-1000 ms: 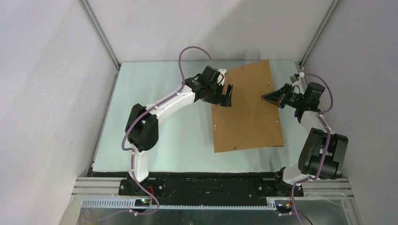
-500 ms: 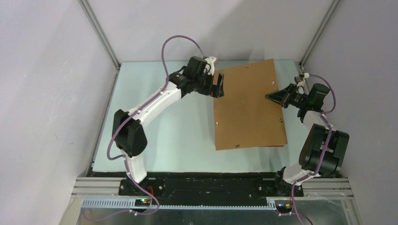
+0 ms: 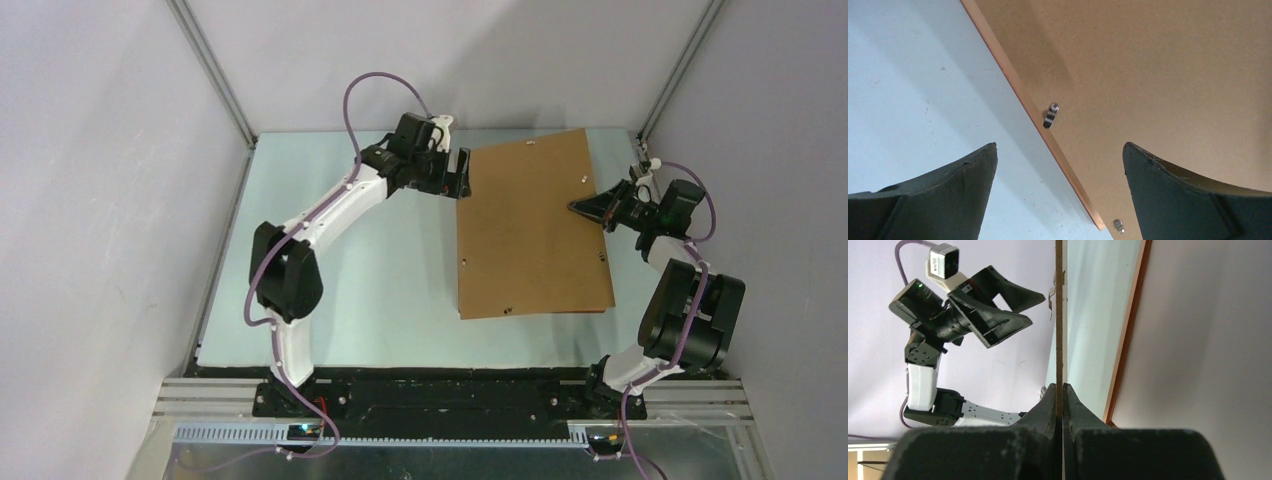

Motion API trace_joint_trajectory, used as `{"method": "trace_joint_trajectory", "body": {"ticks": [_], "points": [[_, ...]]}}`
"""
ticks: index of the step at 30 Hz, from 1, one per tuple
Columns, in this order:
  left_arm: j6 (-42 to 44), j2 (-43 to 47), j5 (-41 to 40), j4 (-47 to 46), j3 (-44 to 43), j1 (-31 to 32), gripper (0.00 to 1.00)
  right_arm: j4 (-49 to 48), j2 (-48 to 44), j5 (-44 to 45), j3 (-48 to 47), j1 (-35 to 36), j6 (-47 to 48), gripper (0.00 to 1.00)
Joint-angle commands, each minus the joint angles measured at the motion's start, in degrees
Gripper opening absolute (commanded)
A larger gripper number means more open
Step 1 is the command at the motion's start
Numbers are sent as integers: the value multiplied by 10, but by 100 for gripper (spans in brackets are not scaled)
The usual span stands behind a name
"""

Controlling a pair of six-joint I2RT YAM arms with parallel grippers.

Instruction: Put the photo into the frame

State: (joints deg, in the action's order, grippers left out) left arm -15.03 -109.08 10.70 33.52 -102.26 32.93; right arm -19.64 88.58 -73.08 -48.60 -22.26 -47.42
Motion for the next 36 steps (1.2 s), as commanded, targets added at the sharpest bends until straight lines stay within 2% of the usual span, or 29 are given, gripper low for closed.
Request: {"method": "trace_joint_trajectory", "body": {"ticks": [1,16,36], "points": [[-12,-41,33,-9,-42,4,100,-15,-19,-32,-6,4,-18,0],[-18,-98,47,-6,-75,35,100,6,-27,-24,-6,18,-2,0],[-21,-70,1,8,-35,83,98,-23,-26,-24,-5,6,-23,0]]}}
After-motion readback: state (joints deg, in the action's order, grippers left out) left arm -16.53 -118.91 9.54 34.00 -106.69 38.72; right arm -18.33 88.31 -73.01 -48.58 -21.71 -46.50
